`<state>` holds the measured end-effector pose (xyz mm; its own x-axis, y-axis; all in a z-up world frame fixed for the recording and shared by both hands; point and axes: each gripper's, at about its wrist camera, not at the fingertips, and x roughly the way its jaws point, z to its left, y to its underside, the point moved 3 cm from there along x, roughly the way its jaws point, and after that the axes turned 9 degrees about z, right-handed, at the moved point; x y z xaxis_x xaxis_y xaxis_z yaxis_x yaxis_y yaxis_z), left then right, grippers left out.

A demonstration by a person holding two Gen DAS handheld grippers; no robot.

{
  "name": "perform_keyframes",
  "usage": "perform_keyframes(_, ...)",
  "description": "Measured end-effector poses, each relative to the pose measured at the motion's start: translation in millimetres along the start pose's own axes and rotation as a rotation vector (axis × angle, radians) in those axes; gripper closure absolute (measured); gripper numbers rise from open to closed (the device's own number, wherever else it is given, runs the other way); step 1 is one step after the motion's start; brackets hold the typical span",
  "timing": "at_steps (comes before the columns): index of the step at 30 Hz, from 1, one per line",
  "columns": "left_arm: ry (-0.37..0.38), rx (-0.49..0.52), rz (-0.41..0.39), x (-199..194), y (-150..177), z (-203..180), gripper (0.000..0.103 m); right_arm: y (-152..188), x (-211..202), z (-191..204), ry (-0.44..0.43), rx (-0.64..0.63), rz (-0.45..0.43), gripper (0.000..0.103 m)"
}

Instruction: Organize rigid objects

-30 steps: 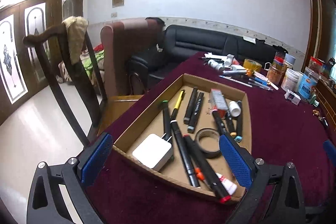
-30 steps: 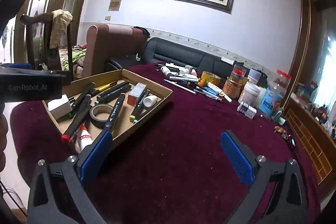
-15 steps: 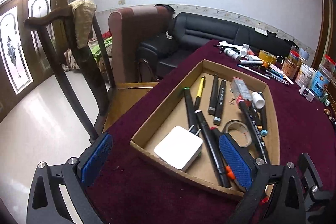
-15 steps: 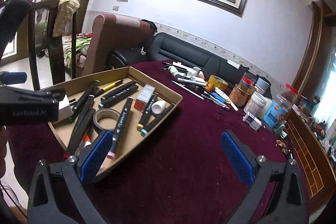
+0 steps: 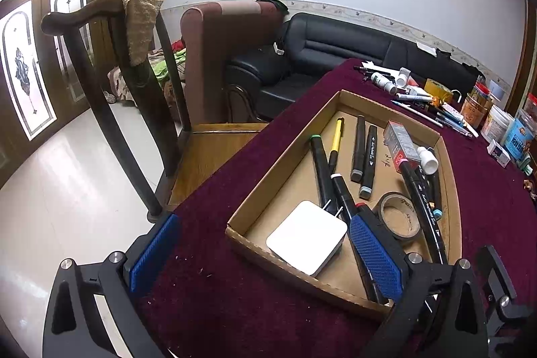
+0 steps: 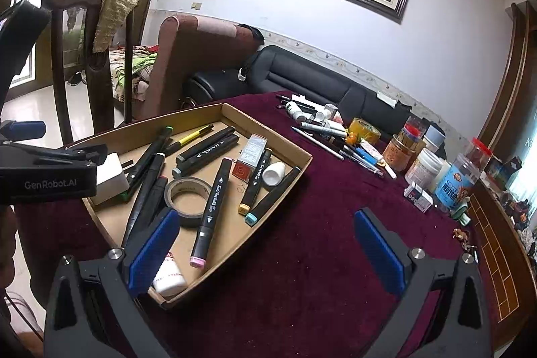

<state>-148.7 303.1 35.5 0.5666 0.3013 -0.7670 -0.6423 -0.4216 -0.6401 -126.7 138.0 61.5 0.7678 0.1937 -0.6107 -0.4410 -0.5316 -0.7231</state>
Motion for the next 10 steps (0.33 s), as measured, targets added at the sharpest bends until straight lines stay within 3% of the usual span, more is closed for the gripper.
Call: perform_keyframes(10, -0.003, 0.003, 0.024, -1.9, 0.7, -6.2, 0.001, 4.6, -0.8, -6.2, -0.022, 0.026, 0.005, 0.0)
